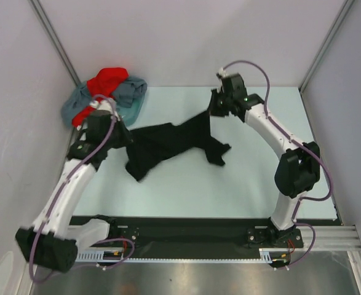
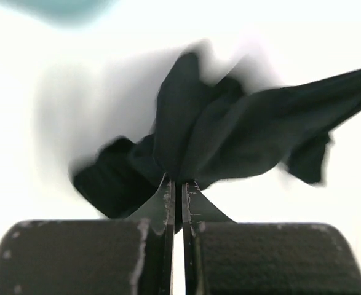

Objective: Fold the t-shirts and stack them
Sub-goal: Flatten the tshirt out

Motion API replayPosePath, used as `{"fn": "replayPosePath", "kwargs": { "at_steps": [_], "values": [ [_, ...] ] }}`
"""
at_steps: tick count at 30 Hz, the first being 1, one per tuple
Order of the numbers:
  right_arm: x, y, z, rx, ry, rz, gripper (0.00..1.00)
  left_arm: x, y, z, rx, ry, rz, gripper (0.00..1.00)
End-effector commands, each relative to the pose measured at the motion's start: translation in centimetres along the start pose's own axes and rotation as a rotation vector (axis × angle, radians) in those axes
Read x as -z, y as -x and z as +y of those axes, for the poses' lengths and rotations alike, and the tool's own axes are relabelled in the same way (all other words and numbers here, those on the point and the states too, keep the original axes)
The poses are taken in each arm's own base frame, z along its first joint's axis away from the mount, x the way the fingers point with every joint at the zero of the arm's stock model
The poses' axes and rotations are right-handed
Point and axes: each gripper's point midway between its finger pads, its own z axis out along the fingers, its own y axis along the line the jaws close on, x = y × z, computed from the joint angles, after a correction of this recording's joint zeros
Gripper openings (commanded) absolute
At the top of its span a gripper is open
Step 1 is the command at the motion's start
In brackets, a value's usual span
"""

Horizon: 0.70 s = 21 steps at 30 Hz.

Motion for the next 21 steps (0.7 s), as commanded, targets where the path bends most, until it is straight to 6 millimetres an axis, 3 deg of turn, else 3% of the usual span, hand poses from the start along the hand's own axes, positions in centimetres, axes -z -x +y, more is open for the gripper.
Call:
{"fn": "replayPosePath", "kwargs": {
  "at_steps": [1, 3, 4, 6, 9, 10, 11, 12, 13, 14, 15, 16, 17, 18, 19, 20, 21],
  "values": [
    [4.6, 8.7, 4.6, 0.077, 0.044, -0.213, 0.0, 8.8, 7.1, 1.6, 0.042, 0.153, -0.325, 0.0],
    [6.2, 11.2, 6.0, 0.088, 0.058, -0.275, 0.0, 13.8, 10.1, 1.3, 0.071, 0.158, -0.478, 0.0],
    [9.0, 14.2, 7.9, 0.102, 0.097, -0.367, 0.0, 15.4, 11.0, 1.1, 0.077, 0.15, -0.525, 0.0],
    [12.1, 16.9, 9.2, 0.112, 0.116, -0.468, 0.0, 19.5, 13.2, 0.2, 0.095, 0.111, -0.637, 0.0],
    [17.5, 20.1, 10.6, 0.13, 0.138, -0.621, 0.0, 23.0, 15.1, -1.3, 0.101, 0.041, -0.73, 0.0],
    [18.7, 20.5, 10.7, 0.133, 0.141, -0.648, 0.0, 23.4, 15.2, -2.0, 0.095, 0.0, -0.735, 0.0],
    [18.3, 20.0, 9.9, 0.127, 0.12, -0.636, 0.0, 23.7, 15.4, -2.5, 0.093, -0.026, -0.741, 0.0],
    [20.3, 20.4, 9.5, 0.118, 0.123, -0.676, 0.0, 23.6, 15.4, -3.1, 0.086, -0.06, -0.742, 0.0],
    [20.0, 19.8, 8.6, 0.107, 0.109, -0.665, 0.0, 23.2, 15.1, -4.0, 0.072, -0.105, -0.719, 0.0],
    [17.6, 17.9, 6.8, 0.077, 0.081, -0.603, 0.0, 22.7, 14.7, -4.4, 0.066, -0.132, -0.696, 0.0],
    [17.0, 16.7, 5.4, 0.053, 0.061, -0.575, 0.0, 21.1, 13.9, -4.6, 0.06, -0.145, -0.649, 0.0],
    [18.2, 16.1, 3.7, 0.02, 0.037, -0.581, 0.0, 20.0, 13.2, -4.9, 0.068, -0.165, -0.606, 0.0],
    [17.8, 14.8, 2.7, -0.009, 0.031, -0.551, 0.0, 18.8, 11.9, -5.9, 0.054, -0.222, -0.537, 0.0],
    [14.9, 11.1, -0.2, -0.06, -0.025, -0.45, 0.0, 16.5, 9.9, -6.0, 0.055, -0.24, -0.449, 0.0],
    [16.2, 10.2, -1.7, -0.083, -0.052, -0.458, 0.0, 15.2, 8.5, -6.5, 0.073, -0.277, -0.377, 0.0],
    [15.5, 8.3, -3.6, -0.107, -0.103, -0.418, 0.0, 14.1, 6.7, -7.2, 0.07, -0.33, -0.301, 0.0],
    [14.2, 5.6, -5.8, -0.129, -0.152, -0.354, 0.0, 11.8, 4.3, -6.7, 0.08, -0.327, -0.221, 0.0]
  ]
}}
